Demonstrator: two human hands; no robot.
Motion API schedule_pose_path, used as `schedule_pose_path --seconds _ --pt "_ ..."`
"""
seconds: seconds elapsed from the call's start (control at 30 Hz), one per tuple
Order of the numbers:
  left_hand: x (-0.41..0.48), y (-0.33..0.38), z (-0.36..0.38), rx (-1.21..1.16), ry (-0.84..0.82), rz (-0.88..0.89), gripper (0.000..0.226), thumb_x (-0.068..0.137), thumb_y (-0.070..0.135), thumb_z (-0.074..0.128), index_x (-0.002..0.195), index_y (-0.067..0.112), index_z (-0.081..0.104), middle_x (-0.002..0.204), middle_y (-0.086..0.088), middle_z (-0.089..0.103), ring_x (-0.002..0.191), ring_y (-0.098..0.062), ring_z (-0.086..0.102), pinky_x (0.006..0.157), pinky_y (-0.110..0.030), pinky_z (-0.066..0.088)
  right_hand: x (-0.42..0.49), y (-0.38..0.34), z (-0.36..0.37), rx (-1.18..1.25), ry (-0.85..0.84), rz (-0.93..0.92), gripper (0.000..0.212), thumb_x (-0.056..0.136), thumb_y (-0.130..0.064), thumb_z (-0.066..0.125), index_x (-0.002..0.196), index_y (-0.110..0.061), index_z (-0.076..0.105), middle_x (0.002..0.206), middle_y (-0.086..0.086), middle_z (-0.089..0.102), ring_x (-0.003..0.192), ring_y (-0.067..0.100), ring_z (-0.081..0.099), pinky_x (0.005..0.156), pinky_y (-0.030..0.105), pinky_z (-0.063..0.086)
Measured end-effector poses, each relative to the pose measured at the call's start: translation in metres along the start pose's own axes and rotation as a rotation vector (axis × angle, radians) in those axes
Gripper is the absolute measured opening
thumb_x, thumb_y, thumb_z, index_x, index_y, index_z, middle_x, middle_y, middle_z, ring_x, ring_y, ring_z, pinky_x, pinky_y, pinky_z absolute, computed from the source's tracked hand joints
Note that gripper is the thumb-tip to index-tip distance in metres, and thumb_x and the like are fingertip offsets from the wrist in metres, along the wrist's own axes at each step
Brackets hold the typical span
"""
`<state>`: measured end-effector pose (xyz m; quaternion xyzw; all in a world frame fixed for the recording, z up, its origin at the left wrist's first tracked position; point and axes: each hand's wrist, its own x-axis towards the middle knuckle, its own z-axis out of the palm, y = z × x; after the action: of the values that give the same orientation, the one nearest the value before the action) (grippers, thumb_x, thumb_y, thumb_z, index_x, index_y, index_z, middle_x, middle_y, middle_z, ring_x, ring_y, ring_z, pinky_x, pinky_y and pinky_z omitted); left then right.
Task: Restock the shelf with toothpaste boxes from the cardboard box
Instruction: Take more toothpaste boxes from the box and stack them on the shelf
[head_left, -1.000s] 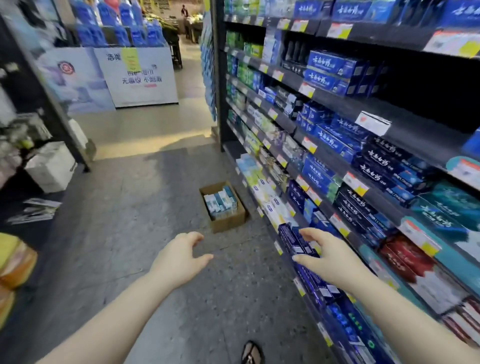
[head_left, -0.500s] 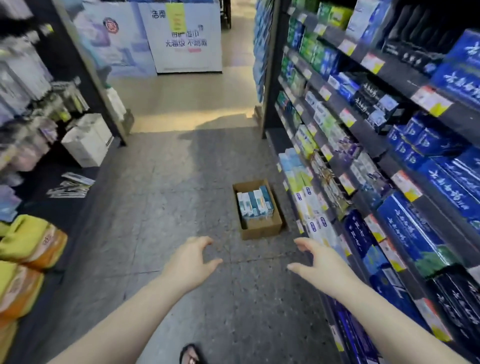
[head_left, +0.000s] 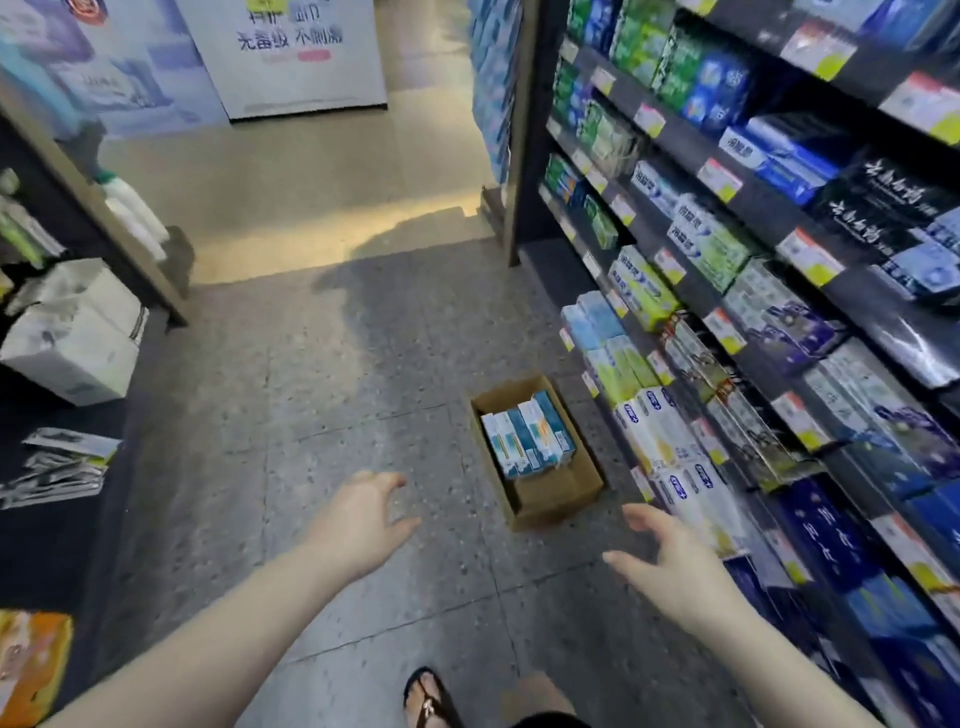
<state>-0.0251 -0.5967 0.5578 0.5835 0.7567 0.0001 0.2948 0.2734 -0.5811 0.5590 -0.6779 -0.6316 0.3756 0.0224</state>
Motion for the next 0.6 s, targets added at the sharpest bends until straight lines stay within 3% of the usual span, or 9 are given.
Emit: schedule_pose_path --seconds 0.23,0.5,0.6 --pt "0.124 0.027 -0.014 0.108 -0.159 0.165 0.057 0.083 0.040 0.058 0.131 0.014 0.044 0.132 -0.010 0.049 0.121 -0.025 0.050 0.099 -0.030 0.041 0.074 -0.003 -0.005 0.087 0.027 0.214 0.060 0.076 -0.045 0.066 0.130 -0.032 0.044 0.129 -0.008 0.054 0.118 0.015 0.051 0.098 0.035 0.044" --pt "0.291 0.071 -0.029 0.258 -0.299 0.276 0.055 0.083 0.043 0.057 0.130 0.017 0.046 0.131 -0.007 0.049 0.121 -0.023 0.049 0.098 -0.028 0.040 0.216 -0.010 -0.008 0.355 0.053 0.385 0.059 0.082 -0.025 0.066 0.135 -0.019 0.041 0.138 0.002 0.047 0.124 0.019 0.046 0.091 0.021 0.035" --pt "0.348 0.086 -0.029 0.293 -0.326 0.309 0.054 0.083 0.042 0.057 0.129 0.017 0.046 0.130 -0.009 0.049 0.121 -0.025 0.048 0.099 -0.034 0.041 0.272 -0.014 -0.012 0.323 0.027 0.366 0.060 0.082 -0.025 0.066 0.135 -0.017 0.041 0.139 0.002 0.048 0.125 0.015 0.047 0.091 0.018 0.033"
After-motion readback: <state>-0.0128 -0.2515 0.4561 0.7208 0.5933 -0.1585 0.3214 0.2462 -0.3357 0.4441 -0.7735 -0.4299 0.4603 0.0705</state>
